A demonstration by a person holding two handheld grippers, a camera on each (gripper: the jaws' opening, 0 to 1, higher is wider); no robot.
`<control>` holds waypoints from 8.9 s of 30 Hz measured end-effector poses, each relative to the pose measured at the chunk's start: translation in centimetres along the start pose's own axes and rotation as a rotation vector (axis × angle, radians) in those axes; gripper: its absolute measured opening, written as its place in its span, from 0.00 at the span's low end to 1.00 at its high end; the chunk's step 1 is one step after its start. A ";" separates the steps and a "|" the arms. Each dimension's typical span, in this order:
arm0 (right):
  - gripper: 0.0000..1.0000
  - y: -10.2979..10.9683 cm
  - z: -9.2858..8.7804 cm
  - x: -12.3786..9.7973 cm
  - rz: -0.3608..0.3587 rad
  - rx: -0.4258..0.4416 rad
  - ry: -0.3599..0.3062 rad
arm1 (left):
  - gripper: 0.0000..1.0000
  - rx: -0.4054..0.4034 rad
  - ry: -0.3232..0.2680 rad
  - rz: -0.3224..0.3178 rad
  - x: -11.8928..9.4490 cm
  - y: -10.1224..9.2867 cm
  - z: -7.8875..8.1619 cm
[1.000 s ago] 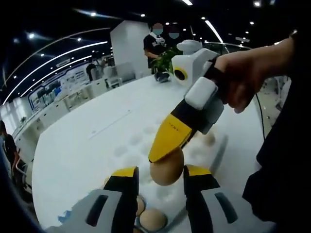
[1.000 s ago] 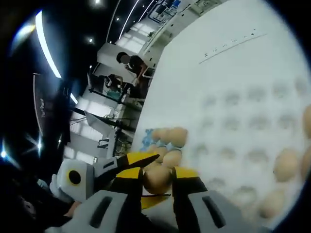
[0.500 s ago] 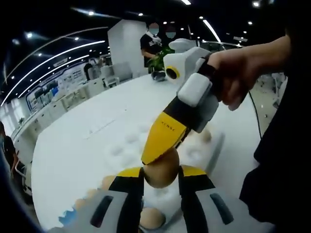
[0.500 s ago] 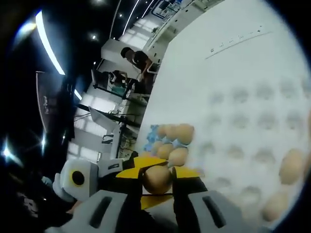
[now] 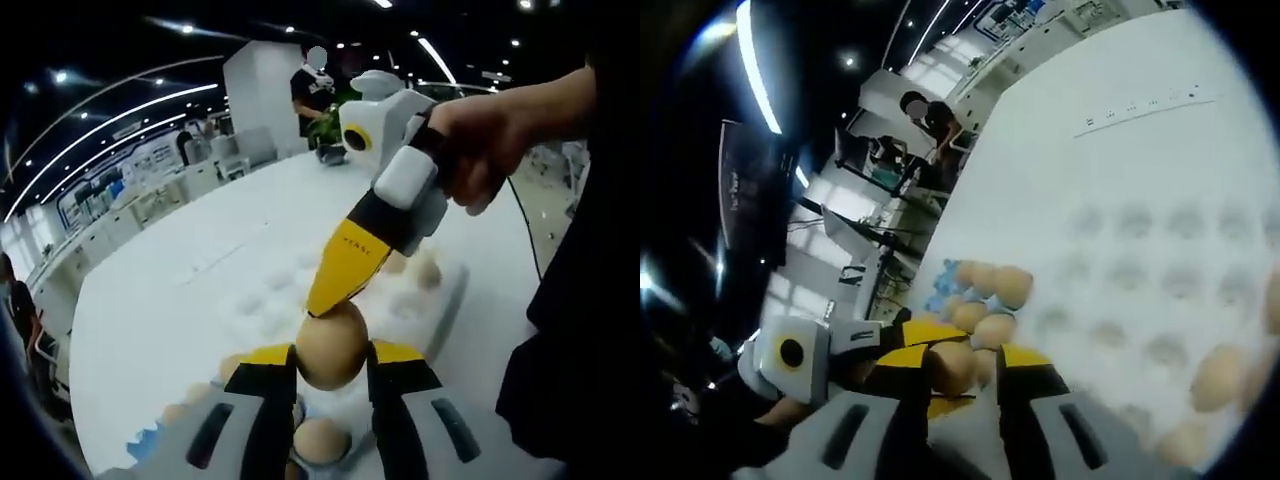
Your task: Place the egg into an empty slot of the egg tray after lifting it from the table, then release the egg inside the slot.
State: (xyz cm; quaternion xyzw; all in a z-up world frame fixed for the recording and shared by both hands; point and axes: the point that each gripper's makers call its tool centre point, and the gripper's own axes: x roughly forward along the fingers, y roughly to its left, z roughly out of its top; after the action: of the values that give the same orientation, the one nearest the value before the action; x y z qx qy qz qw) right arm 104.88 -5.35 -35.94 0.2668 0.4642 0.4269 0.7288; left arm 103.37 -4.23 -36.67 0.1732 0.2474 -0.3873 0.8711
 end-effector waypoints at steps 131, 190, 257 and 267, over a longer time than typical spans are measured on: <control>0.13 -8.7 -3.1 -1.1 -0.308 -0.489 0.026 | 0.36 -0.252 0.323 0.215 -6.7 14.1 -13.0; 0.30 -14.5 -1.4 -8.4 -0.566 -0.705 0.239 | 0.58 -0.325 0.263 0.062 -6.9 3.7 -9.3; 0.25 -8.6 0.8 -6.2 -0.374 -0.115 -0.041 | 0.56 -0.232 0.087 0.053 -4.4 2.3 -4.4; 0.25 -6.5 0.5 -4.6 -0.269 0.023 -0.080 | 0.50 -0.226 -0.049 0.026 -1.9 0.4 -1.4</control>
State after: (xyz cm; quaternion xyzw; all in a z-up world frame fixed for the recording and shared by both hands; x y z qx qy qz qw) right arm 106.79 -12.56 -38.73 0.2273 0.4712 0.3088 0.7944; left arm 102.20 -2.14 -36.66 0.0675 0.2660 -0.3495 0.8958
